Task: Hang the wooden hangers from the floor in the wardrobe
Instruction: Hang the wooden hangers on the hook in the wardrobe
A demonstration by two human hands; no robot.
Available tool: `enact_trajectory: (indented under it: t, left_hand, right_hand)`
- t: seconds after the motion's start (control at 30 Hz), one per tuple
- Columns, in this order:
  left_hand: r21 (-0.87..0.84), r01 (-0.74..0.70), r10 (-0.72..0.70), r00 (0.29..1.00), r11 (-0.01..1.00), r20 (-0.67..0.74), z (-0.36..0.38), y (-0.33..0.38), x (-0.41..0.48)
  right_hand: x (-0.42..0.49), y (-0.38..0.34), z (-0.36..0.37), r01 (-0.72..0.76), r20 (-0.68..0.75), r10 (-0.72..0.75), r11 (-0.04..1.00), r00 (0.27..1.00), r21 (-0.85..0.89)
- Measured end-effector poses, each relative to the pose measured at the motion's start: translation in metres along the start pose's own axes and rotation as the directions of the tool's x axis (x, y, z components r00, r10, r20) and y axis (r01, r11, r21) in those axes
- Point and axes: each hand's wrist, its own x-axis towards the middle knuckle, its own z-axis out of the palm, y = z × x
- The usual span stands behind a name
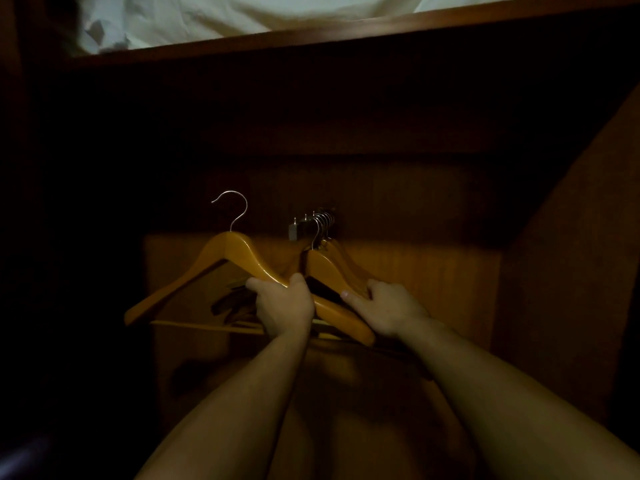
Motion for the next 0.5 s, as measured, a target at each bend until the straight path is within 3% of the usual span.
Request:
enact_trajectory:
  t: [0.17, 0.27, 0.33, 0.4, 0.5]
  left_hand:
    - [-0.014, -0.012, 0.012, 0.999, 1.000, 0.030, 0.000, 0.002, -0.016]
    - [0.007, -0.041, 0.041, 0.999, 0.999, 0.032, -0.003, 0.004, -0.027]
    - [0.021, -0.076, 0.075, 0.996, 0.997, 0.054, -0.007, 0.007, -0.034]
    - [0.048, -0.122, 0.116, 0.988, 0.991, 0.104, -0.013, 0.010, -0.041]
    - [0.111, -0.237, 0.206, 0.950, 0.965, 0.235, -0.030, 0.009, -0.042]
  right_hand:
    - [-0.025, -0.008, -0.010, 0.193, -0.196, -0.182, 0.980, 0.964, 0.038]
    - [-0.038, -0.020, -0.016, 0.285, -0.032, -0.284, 0.958, 0.958, 0.035]
    - [-0.046, -0.032, -0.017, 0.327, 0.057, -0.323, 0.941, 0.945, -0.084]
    - [-0.056, -0.043, -0.013, 0.321, 0.062, -0.314, 0.928, 0.947, -0.192]
    - [-0.071, -0.049, -0.006, 0.254, -0.011, -0.259, 0.954, 0.966, -0.163]
